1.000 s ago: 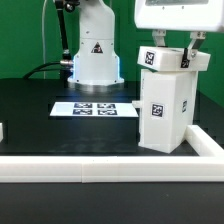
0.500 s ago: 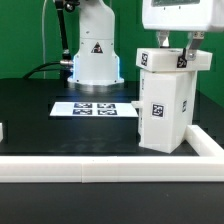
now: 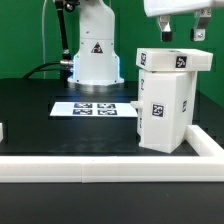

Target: Assemble cabinet

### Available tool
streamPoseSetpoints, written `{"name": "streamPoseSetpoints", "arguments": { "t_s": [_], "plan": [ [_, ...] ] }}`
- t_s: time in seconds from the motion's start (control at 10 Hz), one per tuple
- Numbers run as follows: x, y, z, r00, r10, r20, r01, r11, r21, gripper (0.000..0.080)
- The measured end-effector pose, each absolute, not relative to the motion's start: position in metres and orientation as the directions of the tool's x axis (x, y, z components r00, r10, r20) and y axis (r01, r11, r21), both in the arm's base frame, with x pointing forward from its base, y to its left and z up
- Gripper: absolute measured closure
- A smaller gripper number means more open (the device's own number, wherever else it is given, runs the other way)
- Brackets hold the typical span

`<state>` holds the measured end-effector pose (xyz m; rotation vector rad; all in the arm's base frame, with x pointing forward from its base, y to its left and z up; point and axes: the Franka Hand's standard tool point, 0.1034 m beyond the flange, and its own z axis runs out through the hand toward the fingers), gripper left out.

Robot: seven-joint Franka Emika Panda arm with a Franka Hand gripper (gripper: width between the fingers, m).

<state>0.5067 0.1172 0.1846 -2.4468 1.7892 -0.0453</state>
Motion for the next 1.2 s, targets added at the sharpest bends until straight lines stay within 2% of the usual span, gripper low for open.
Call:
{"name": "streamPoseSetpoints", "arguments": {
  "t_s": [0.3, 0.4, 0.7, 1.2],
  "plan": [
    [0.507, 0.117, 0.182, 0.326, -0.945, -0.036, -0.942, -0.321, -0.102, 0.0002],
    [0.513, 0.115, 0.186, 0.409, -0.912, 0.0, -0.91, -0.408, -0.072, 0.0002],
    [0.518, 0.12, 0.187, 0.77, -0.637, 0.047, -0.634, -0.771, -0.062, 0.0002],
    [0.519, 0.12, 0.187, 0.948, -0.311, 0.065, -0.309, -0.95, -0.044, 0.0002]
  ]
}}
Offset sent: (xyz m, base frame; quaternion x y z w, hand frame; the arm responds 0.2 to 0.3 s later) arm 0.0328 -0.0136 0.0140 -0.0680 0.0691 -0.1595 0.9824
